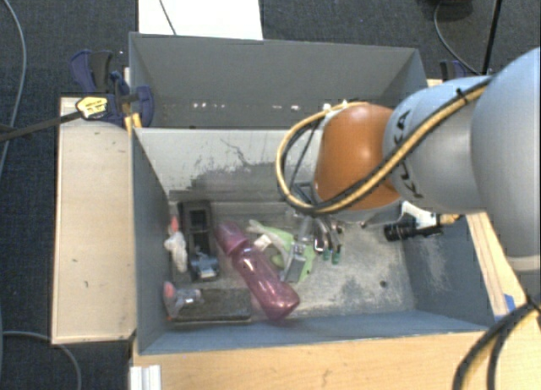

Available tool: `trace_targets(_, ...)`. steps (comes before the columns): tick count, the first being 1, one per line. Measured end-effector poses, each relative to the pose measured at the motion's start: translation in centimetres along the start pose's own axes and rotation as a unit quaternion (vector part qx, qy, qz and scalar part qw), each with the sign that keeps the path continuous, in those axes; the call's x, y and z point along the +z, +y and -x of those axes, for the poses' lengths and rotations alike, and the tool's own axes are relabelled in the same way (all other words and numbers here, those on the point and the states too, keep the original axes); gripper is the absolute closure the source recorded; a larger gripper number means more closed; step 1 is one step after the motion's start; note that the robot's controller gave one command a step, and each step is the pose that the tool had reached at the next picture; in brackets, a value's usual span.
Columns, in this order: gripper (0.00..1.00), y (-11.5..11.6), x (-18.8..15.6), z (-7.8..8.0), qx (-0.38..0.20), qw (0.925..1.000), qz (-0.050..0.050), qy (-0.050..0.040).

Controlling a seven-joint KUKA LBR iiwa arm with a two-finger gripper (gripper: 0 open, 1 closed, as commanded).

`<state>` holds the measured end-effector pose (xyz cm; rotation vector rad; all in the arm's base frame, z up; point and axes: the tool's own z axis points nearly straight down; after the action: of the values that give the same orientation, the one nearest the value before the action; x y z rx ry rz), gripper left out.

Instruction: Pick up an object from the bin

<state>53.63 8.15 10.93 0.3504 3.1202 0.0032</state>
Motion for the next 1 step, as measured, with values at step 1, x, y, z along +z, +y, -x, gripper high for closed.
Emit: trace_targets(1,0.0,-0.42,0.92,0.07,-0.003,1.0,0.001,-0.0021)
